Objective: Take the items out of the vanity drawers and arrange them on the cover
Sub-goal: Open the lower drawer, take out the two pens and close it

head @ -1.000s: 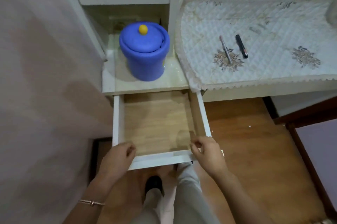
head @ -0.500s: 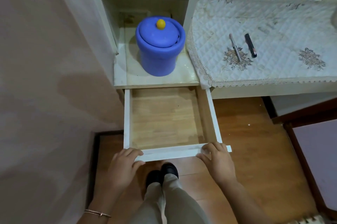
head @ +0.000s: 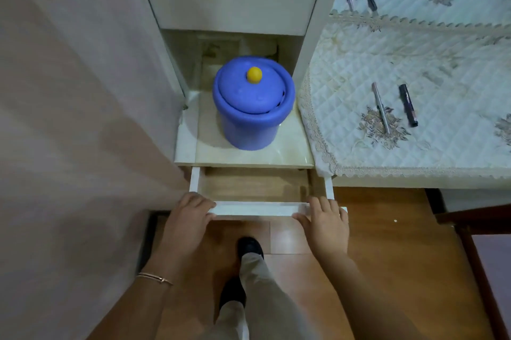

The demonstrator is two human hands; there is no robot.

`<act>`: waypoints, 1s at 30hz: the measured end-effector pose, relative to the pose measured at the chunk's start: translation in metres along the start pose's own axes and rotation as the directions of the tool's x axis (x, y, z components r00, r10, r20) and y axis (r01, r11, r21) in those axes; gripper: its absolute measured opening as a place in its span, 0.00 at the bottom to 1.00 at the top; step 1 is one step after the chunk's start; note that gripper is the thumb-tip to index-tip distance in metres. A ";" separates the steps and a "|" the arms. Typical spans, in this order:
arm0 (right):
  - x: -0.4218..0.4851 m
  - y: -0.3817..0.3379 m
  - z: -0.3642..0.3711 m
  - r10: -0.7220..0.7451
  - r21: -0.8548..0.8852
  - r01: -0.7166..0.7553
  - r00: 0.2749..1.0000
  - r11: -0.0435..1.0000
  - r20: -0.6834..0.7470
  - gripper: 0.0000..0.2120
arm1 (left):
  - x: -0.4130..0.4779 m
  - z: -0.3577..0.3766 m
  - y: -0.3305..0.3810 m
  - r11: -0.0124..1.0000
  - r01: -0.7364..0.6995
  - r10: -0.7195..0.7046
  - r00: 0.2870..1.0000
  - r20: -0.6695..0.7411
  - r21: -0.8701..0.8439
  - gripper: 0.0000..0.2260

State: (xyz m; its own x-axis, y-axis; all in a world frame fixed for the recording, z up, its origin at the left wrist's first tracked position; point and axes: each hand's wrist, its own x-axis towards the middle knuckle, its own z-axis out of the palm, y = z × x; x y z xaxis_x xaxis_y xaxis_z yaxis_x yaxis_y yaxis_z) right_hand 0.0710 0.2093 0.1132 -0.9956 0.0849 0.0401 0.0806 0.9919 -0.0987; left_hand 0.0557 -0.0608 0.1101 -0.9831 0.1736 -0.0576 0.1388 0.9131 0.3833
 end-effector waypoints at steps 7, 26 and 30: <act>0.056 0.002 0.009 -0.085 -0.073 0.073 0.978 0.995 -0.190 0.27 | 0.045 -0.009 0.005 0.992 0.021 0.001 0.985 -0.175 0.123 0.30; 0.068 0.002 -0.014 -0.098 0.166 0.097 0.995 0.981 -0.002 0.25 | 0.049 -0.018 0.015 0.991 0.131 -0.125 0.982 -0.139 0.032 0.14; -0.001 0.016 -0.030 0.077 0.359 -0.152 0.974 0.921 0.215 0.22 | -0.003 -0.010 0.010 0.985 0.124 -0.107 0.984 0.139 -0.116 0.08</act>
State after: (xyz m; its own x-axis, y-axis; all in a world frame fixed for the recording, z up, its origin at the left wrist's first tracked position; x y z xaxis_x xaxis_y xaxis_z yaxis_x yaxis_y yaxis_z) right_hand 0.0749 0.2281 0.1416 -0.9734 0.1389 -0.1823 0.2087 0.8661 -0.4543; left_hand 0.0592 -0.0561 0.1235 -0.9661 0.1244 -0.2262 0.0013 0.8785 0.4777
